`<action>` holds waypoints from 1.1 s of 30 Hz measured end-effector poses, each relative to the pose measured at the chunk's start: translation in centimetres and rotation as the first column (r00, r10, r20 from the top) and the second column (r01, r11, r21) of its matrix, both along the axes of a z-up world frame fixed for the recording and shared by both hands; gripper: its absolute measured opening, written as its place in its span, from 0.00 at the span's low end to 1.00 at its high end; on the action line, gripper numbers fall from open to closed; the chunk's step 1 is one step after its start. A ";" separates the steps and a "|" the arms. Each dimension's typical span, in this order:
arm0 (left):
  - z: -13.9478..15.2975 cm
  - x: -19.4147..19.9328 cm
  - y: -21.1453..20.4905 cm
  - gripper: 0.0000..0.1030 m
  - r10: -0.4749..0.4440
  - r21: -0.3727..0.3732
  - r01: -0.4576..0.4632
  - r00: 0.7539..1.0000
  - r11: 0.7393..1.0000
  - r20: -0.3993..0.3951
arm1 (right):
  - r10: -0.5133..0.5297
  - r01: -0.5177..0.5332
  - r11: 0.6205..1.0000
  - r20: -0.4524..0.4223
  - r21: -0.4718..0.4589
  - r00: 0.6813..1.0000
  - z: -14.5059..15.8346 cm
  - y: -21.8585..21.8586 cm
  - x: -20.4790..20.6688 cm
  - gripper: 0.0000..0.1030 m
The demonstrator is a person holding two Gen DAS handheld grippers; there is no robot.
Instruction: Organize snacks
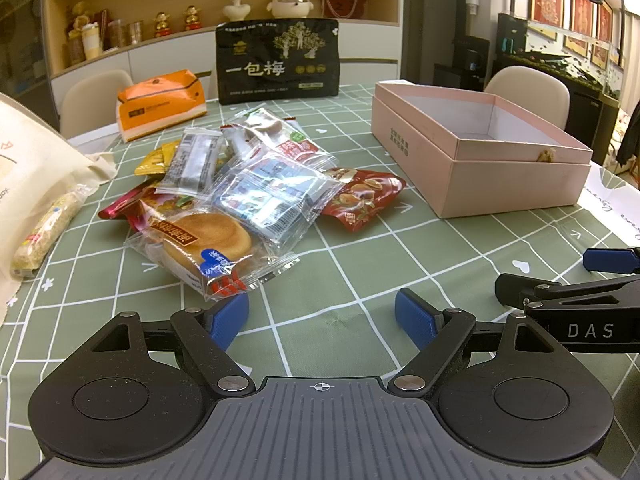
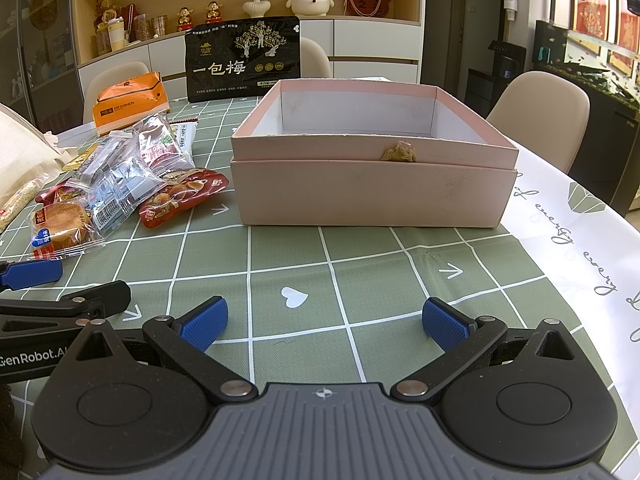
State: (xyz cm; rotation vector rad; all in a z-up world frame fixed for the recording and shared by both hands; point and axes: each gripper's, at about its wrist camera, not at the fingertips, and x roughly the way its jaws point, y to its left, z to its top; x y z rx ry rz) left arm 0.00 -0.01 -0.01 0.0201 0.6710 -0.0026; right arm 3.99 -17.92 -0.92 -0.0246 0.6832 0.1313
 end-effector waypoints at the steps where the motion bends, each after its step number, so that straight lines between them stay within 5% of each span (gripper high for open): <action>1: 0.0 0.0 0.0 0.84 0.000 0.000 0.000 1.000 1.000 0.000 | 0.000 0.000 1.000 0.000 0.000 1.000 0.0 0.0 0.0 1.00; 28: 0.0 0.0 0.1 0.84 -0.001 -0.003 0.001 1.000 1.000 0.000 | 0.000 0.000 1.000 0.000 0.001 1.000 0.0 0.0 0.0 1.00; 31: 0.7 -0.9 0.8 0.71 -0.033 -0.017 0.033 0.999 0.999 -0.035 | 0.009 -0.009 1.000 -0.007 0.001 1.000 0.1 -0.1 -0.1 1.00; 33: 2.7 -2.3 2.8 0.64 -0.063 -0.064 0.060 0.997 0.996 -0.053 | 0.046 -0.047 0.999 -0.093 -0.008 0.995 0.7 -0.1 0.7 1.00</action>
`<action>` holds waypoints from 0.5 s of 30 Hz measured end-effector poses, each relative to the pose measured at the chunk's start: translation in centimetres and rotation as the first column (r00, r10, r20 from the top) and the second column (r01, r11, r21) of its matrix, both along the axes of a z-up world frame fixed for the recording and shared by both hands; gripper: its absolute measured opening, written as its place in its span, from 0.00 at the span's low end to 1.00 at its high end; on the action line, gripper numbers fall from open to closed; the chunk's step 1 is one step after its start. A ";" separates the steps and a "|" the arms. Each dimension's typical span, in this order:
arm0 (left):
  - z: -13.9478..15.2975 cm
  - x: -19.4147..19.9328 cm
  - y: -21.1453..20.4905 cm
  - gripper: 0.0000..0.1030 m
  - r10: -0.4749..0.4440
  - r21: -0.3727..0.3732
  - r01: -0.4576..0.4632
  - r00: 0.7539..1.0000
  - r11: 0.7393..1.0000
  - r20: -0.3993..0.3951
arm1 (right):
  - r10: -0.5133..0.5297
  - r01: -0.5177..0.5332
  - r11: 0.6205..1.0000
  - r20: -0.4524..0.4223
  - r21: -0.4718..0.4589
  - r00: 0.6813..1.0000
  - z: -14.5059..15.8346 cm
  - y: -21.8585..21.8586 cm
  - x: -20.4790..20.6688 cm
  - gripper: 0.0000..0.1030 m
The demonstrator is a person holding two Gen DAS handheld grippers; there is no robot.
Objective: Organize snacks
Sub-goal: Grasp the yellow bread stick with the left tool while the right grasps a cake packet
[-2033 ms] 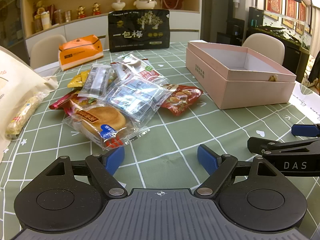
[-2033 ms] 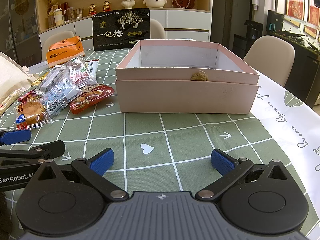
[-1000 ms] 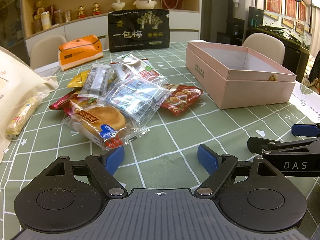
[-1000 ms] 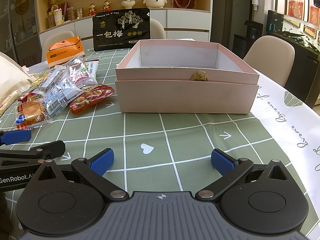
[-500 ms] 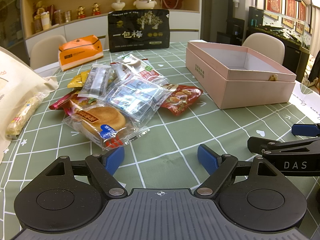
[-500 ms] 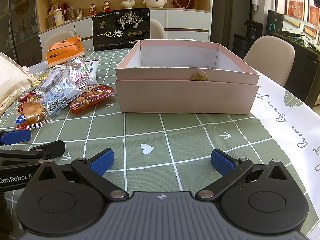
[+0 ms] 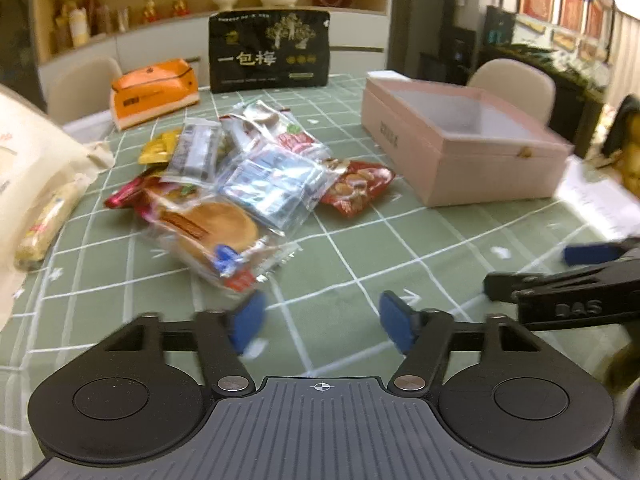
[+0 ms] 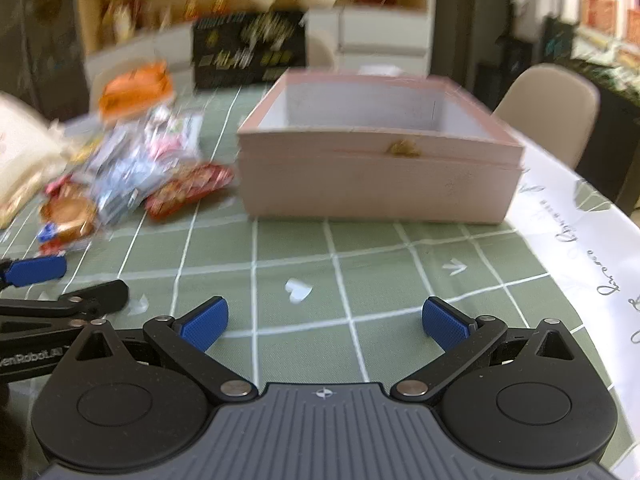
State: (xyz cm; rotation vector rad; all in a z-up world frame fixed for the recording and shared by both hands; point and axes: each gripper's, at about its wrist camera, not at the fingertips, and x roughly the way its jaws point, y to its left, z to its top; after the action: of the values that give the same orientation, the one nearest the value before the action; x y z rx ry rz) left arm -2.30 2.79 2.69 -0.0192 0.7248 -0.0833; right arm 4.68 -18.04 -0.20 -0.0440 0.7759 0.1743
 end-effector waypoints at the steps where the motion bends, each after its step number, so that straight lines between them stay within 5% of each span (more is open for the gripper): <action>1: 0.9 -0.3 0.7 0.64 0.010 0.012 -0.010 1.000 1.000 0.026 | -0.008 0.008 1.000 -0.039 0.006 0.999 0.3 -0.1 0.1 1.00; 5: 5.2 0.8 8.6 0.64 0.152 0.117 -0.173 0.974 0.978 0.168 | -0.001 -0.003 1.000 -0.115 -0.029 0.993 0.5 0.1 -0.4 1.00; 11: 1.4 11.3 18.7 0.60 0.304 0.239 -0.273 0.947 0.932 -0.103 | -0.016 0.007 0.999 -0.231 -0.041 0.973 1.2 1.4 1.0 0.97; 15: -0.4 13.0 18.9 0.45 0.237 0.256 -0.206 0.967 0.944 -0.096 | 0.038 -0.040 0.999 -0.257 -0.002 0.966 3.2 4.3 0.0 0.91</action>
State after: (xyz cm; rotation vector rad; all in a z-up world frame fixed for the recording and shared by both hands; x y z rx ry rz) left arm 10.69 21.69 2.26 0.1306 0.8508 0.2258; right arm 4.64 -13.78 3.02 -0.0435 1.0358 0.2175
